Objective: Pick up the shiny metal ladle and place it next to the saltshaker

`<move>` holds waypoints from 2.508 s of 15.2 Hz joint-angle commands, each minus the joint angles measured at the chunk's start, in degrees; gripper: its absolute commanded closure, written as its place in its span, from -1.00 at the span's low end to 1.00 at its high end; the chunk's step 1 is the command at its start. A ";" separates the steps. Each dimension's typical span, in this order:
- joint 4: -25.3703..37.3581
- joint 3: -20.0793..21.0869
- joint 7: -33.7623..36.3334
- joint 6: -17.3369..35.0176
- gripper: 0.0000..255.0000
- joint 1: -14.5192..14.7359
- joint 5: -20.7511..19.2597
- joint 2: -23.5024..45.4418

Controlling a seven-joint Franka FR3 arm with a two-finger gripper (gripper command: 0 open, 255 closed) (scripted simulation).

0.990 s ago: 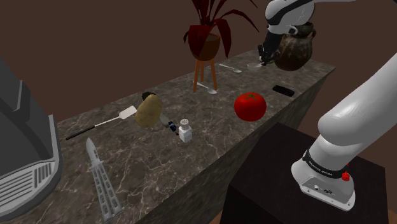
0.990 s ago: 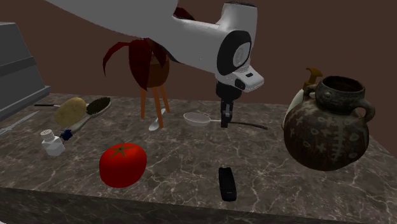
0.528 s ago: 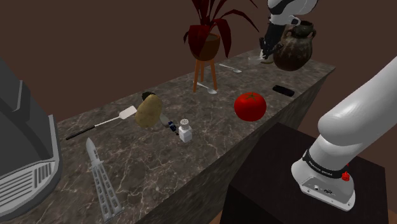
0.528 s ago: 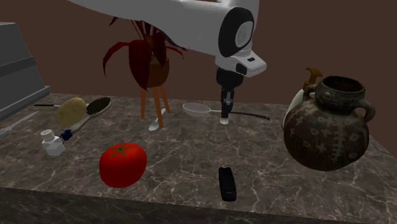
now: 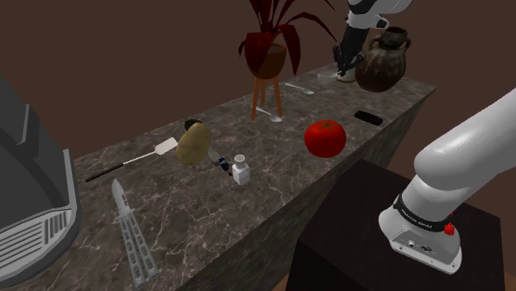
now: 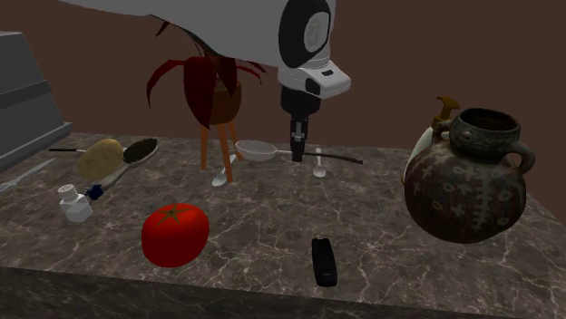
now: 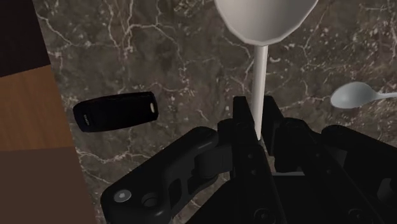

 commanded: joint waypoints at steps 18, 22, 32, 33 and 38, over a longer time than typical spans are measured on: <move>-15.07 19.21 25.33 -0.98 1.00 9.83 5.98 -17.29; -15.10 23.84 30.99 -1.31 1.00 12.29 8.17 -18.13; -19.96 26.99 33.53 5.18 1.00 13.61 9.79 -16.73; -20.56 27.12 33.52 6.03 1.00 13.63 9.88 -16.48; -23.41 27.82 33.51 10.40 1.00 13.72 10.26 -14.96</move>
